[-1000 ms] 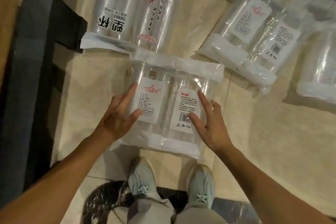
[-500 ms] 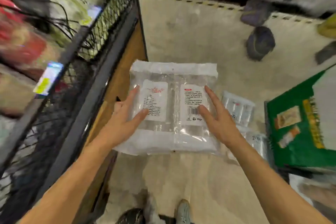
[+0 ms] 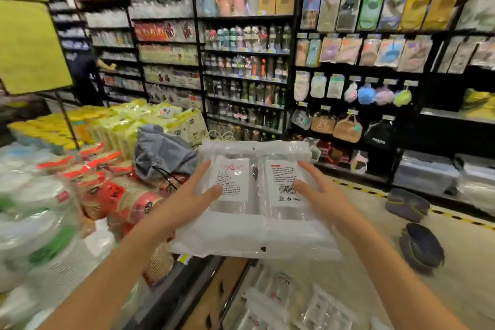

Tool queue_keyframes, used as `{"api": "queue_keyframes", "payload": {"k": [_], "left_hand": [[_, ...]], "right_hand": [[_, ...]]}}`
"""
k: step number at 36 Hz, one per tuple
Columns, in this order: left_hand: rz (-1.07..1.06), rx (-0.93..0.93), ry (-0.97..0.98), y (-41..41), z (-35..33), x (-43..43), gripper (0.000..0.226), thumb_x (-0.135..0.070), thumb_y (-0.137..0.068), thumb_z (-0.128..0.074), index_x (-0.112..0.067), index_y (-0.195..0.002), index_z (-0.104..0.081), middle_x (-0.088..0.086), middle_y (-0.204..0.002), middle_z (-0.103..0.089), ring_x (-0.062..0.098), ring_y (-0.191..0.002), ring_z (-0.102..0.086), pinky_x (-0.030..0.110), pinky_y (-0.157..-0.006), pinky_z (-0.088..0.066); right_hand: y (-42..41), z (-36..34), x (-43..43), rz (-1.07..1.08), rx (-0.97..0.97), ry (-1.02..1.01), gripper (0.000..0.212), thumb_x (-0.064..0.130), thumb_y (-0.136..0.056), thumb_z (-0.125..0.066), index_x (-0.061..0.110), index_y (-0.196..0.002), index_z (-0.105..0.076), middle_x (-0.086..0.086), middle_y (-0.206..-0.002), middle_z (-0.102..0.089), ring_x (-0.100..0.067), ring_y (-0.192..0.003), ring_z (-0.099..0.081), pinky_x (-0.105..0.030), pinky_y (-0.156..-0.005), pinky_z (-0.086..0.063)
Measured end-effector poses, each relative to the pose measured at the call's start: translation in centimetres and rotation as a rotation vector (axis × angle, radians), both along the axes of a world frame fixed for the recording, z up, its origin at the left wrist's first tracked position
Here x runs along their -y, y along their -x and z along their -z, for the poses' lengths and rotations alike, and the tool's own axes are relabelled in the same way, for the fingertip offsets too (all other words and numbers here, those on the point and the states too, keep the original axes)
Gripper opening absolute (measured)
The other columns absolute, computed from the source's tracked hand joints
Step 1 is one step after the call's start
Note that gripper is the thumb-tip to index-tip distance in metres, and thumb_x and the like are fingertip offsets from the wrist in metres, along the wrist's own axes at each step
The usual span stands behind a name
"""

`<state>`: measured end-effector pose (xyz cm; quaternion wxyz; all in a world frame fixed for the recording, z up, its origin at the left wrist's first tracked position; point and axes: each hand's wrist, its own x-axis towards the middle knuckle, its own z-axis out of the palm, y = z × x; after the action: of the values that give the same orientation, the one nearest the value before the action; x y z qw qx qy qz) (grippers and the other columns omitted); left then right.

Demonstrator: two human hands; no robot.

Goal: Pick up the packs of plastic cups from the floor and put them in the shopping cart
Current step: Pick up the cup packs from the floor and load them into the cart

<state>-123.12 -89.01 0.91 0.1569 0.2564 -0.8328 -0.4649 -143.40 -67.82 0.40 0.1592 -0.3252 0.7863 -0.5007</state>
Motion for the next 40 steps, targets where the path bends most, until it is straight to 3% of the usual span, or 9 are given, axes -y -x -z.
{"api": "queue_keyframes", "payload": {"k": [8, 11, 18, 21, 25, 28, 31, 34, 40], "left_hand": [[-0.290, 0.021, 0.059, -6.0, -1.5, 0.1, 0.072, -0.074, -0.082, -0.050, -0.067, -0.141, -0.010, -0.020, -0.161, -0.009, 0.015, -0.149, -0.013, 0.044, -0.119, -0.018], [-0.428, 0.050, 0.052, -8.9, -1.6, -1.6, 0.069, -0.058, -0.093, -0.048, -0.053, -0.150, -0.008, -0.020, -0.161, -0.003, 0.015, -0.149, -0.013, 0.045, -0.121, -0.016], [-0.783, 0.074, -0.014, -18.1, -0.1, -5.2, 0.073, -0.077, -0.078, -0.051, -0.068, -0.140, -0.013, -0.022, -0.157, -0.018, 0.012, -0.141, -0.029, 0.032, -0.110, -0.030], [-0.891, 0.065, 0.030, -22.3, 0.2, -7.2, 0.077, -0.084, -0.069, -0.048, -0.069, -0.136, -0.013, -0.025, -0.154, -0.018, 0.005, -0.137, -0.028, 0.022, -0.102, -0.026], [-1.054, 0.019, 0.014, -27.8, 0.6, -10.2, 0.070, -0.088, -0.062, -0.052, -0.079, -0.121, -0.015, -0.033, -0.144, -0.018, 0.003, -0.138, -0.026, 0.031, -0.114, -0.030], [-1.179, 0.011, 0.013, -32.2, 0.9, -12.9, 0.061, -0.064, -0.086, -0.055, -0.071, -0.129, -0.012, -0.036, -0.138, -0.013, -0.001, -0.136, -0.020, 0.028, -0.114, -0.026], [-1.293, 0.040, -0.037, -36.9, 1.0, -15.4, 0.063, -0.071, -0.082, -0.054, -0.078, -0.127, -0.010, -0.030, -0.151, -0.017, 0.010, -0.142, -0.025, 0.040, -0.116, -0.029], [-1.392, 0.052, -0.047, -41.5, 0.8, -18.4, 0.068, -0.061, -0.091, -0.051, -0.060, -0.146, -0.012, -0.025, -0.154, -0.017, 0.015, -0.145, -0.023, 0.037, -0.117, -0.024], [-1.563, 0.032, -0.067, -52.2, 1.4, -24.9, 0.070, -0.067, -0.087, -0.050, -0.068, -0.140, -0.005, -0.020, -0.159, -0.012, 0.016, -0.148, -0.017, 0.040, -0.119, -0.019]], "right_hand": [[-0.2, -2.0, 7.0, -0.321, -0.061, -0.050, 0.057, 0.056, -0.093, -0.054, 0.057, -0.145, -0.029, 0.012, -0.161, -0.024, -0.022, -0.144, -0.030, -0.047, -0.112, -0.033], [-0.9, -1.6, 9.7, -0.507, -0.083, -0.037, 0.060, 0.058, -0.091, -0.054, 0.055, -0.146, -0.029, 0.018, -0.159, -0.021, -0.015, -0.146, -0.023, -0.043, -0.116, -0.026], [-7.0, -0.3, 14.7, -0.919, -0.026, -0.006, 0.069, 0.063, -0.083, -0.058, 0.053, -0.146, -0.032, 0.031, -0.141, -0.029, 0.000, -0.135, -0.028, -0.030, -0.108, -0.031], [-11.2, 0.1, 16.6, -1.040, -0.031, 0.019, 0.070, 0.066, -0.079, -0.060, 0.055, -0.143, -0.036, 0.029, -0.143, -0.032, 0.001, -0.136, -0.027, -0.028, -0.109, -0.028], [-17.7, 0.4, 18.4, -1.173, -0.018, 0.058, 0.053, 0.047, -0.089, -0.066, 0.057, -0.136, -0.043, 0.023, -0.145, -0.032, 0.002, -0.135, -0.026, -0.027, -0.112, -0.026], [-23.1, 0.2, 18.9, -1.296, -0.017, 0.033, 0.055, 0.048, -0.089, -0.065, 0.058, -0.137, -0.041, 0.024, -0.143, -0.034, -0.004, -0.136, -0.031, -0.031, -0.110, -0.029], [-28.7, 0.1, 19.2, -1.384, 0.017, -0.013, 0.055, 0.052, -0.086, -0.066, 0.064, -0.134, -0.041, 0.023, -0.142, -0.040, -0.010, -0.132, -0.042, -0.035, -0.106, -0.037], [-35.5, 0.3, 19.4, -1.475, -0.052, 0.015, 0.056, 0.063, -0.078, -0.067, 0.070, -0.128, -0.041, 0.017, -0.149, -0.039, -0.016, -0.136, -0.041, -0.044, -0.114, -0.033], [-49.4, -0.1, 17.0, -1.655, 0.016, -0.039, 0.054, 0.044, -0.091, -0.064, 0.057, -0.139, -0.041, 0.018, -0.141, -0.045, -0.008, -0.123, -0.045, -0.025, -0.095, -0.037]]}}
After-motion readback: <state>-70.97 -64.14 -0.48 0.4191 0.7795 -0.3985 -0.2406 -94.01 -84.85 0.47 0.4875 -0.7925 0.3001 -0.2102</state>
